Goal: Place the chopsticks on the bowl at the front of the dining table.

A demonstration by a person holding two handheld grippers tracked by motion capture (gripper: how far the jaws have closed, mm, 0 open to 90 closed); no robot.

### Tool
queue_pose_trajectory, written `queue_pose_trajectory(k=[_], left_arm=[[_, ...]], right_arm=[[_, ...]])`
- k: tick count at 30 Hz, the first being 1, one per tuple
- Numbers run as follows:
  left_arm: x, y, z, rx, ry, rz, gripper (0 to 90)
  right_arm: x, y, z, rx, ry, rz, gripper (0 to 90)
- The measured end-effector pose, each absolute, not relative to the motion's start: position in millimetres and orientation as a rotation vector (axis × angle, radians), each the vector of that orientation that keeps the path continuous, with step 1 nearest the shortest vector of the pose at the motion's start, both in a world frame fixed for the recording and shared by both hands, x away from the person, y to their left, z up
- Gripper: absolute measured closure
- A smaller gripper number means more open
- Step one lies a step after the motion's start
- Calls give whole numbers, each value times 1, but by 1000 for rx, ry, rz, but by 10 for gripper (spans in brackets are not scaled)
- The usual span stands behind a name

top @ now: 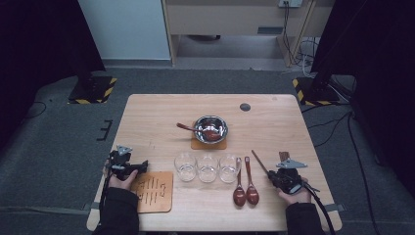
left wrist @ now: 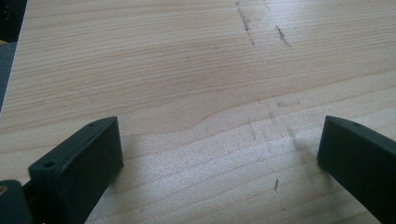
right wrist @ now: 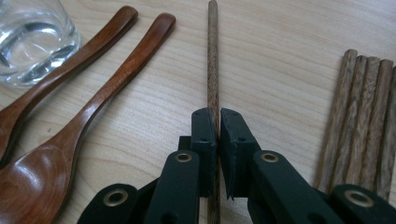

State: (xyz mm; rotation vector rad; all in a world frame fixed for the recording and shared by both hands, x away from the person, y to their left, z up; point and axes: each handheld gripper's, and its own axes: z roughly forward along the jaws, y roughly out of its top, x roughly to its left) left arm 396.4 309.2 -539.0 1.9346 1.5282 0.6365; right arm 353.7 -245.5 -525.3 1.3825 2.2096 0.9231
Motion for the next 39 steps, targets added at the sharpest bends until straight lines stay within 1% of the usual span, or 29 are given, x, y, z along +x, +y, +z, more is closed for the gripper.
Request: queue_pose_trajectory(k=[28,39], left_arm=[[396,309,-539,1934,1528,636,0],[396,309,-539,1934,1528,636,0]], right_arm=[[354,-259,-493,1376,2066,1030,848],[354,-264,-475,1372,2003,1079,848]])
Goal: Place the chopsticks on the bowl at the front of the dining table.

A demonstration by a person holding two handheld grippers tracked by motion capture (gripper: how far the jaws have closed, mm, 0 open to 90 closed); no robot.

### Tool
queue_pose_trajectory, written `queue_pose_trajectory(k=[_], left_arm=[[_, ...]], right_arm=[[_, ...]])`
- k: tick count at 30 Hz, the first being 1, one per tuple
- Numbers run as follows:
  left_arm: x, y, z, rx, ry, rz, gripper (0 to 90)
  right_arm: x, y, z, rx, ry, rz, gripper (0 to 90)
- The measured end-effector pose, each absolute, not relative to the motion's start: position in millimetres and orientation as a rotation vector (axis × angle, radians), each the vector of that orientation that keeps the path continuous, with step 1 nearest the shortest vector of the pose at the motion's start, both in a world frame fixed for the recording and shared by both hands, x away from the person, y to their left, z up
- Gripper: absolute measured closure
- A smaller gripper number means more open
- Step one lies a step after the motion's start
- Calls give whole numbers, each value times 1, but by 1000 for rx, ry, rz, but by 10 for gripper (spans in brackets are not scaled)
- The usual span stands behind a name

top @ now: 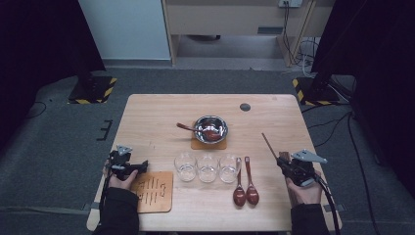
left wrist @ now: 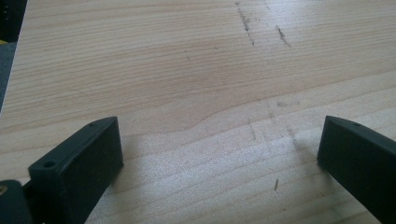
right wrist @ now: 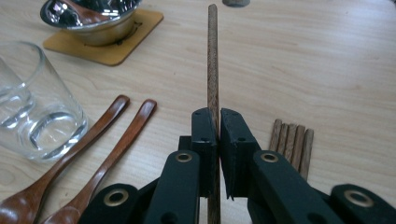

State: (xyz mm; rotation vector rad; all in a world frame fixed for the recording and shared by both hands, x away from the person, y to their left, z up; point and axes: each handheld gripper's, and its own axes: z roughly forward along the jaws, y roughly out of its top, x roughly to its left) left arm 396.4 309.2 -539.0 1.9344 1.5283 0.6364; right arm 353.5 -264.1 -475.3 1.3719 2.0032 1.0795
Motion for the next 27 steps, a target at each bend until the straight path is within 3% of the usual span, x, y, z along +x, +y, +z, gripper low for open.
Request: queue_pose_trajectory(k=[27], left_arm=[[396,309,-539,1934,1528,636,0]], right_arm=[[371,-260,-428,1340,1864,1197,848]])
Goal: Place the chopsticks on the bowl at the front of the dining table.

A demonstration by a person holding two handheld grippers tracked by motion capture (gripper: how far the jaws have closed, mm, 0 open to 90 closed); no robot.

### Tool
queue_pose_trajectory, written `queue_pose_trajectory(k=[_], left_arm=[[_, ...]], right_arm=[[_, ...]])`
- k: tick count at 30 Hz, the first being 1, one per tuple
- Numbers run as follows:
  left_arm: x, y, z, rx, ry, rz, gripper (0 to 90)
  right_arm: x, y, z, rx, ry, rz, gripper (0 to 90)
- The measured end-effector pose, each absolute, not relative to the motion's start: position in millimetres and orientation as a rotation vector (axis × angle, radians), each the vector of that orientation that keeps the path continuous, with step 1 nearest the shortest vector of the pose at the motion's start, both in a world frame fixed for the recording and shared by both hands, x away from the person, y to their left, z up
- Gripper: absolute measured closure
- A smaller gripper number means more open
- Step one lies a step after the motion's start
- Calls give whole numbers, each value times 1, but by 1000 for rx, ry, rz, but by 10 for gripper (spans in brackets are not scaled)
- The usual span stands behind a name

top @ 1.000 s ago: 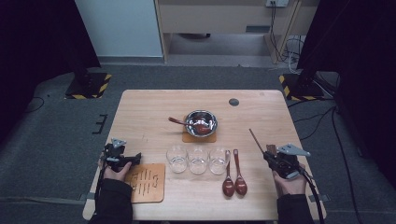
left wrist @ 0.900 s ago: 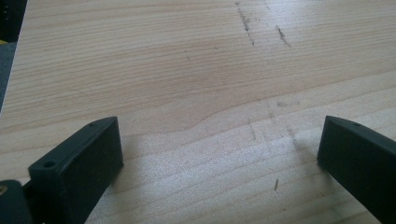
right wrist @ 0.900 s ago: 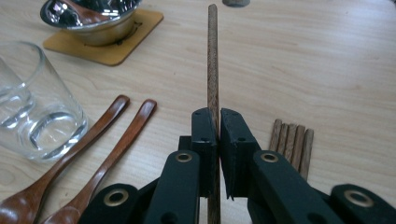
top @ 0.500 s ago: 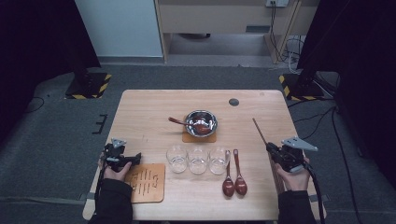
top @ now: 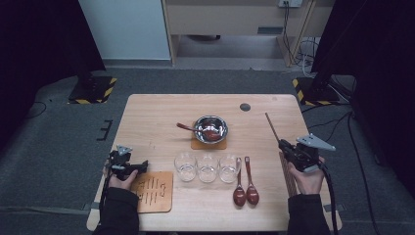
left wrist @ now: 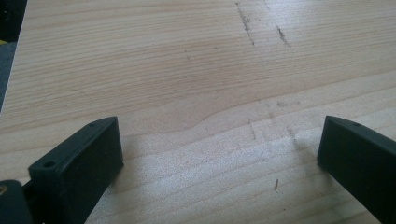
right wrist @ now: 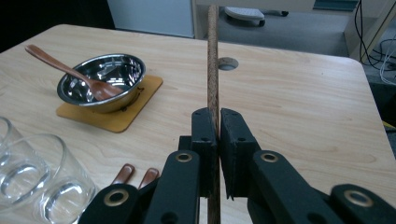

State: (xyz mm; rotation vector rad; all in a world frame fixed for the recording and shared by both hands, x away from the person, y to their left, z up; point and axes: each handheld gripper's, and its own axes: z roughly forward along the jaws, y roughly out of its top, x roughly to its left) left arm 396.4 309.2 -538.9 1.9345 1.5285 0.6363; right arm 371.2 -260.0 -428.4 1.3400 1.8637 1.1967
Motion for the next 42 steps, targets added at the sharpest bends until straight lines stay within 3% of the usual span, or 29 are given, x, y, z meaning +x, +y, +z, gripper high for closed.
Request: queue_pose_trajectory(k=[42], left_arm=[[396,309,-539,1935,1528,636,0]], right_arm=[[408,-218,-389,1266,1831,1252,848]])
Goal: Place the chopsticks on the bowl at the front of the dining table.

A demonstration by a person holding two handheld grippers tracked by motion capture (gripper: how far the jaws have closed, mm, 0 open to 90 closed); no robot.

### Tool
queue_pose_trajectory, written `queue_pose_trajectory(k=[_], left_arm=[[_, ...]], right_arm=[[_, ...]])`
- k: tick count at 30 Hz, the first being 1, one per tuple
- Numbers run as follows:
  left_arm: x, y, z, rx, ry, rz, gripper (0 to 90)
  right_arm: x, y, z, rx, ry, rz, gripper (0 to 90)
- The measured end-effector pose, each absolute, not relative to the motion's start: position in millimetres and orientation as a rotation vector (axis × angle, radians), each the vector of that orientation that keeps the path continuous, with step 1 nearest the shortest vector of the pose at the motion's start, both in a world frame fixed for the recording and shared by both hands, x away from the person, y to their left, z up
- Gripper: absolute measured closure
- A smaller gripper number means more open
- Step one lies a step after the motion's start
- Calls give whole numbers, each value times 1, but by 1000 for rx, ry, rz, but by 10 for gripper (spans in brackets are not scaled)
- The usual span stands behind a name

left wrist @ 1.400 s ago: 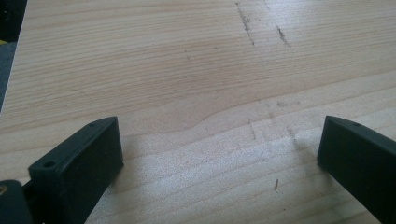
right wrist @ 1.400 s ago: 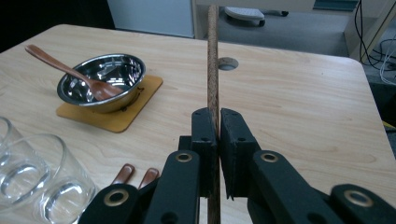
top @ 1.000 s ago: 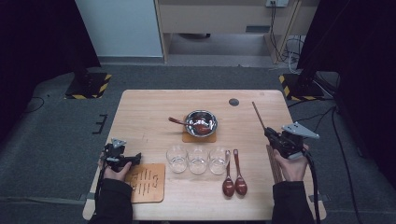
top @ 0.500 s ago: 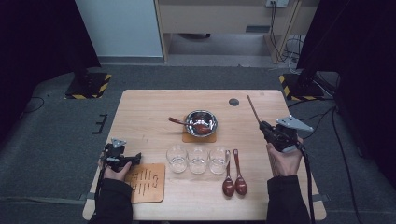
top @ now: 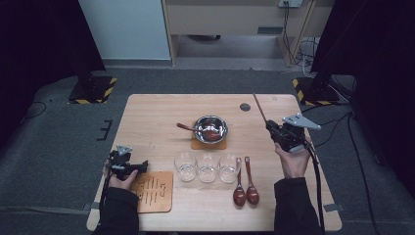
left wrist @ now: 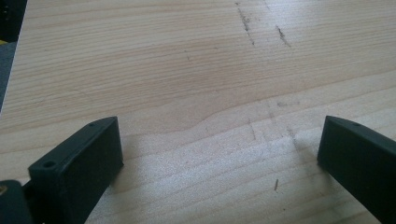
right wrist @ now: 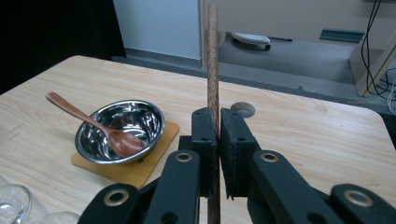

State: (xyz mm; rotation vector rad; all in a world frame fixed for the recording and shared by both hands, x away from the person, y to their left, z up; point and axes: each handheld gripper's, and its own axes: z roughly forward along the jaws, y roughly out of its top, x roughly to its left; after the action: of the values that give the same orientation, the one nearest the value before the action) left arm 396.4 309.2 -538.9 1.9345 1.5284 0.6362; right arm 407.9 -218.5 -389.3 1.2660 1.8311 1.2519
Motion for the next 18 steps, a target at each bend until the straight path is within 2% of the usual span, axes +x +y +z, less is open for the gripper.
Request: queue_pose_trajectory(k=[18], left_arm=[[397,309,-539,1934,1529,636,0]], right_arm=[[423,-200,-383,1241,1825,1282,848]])
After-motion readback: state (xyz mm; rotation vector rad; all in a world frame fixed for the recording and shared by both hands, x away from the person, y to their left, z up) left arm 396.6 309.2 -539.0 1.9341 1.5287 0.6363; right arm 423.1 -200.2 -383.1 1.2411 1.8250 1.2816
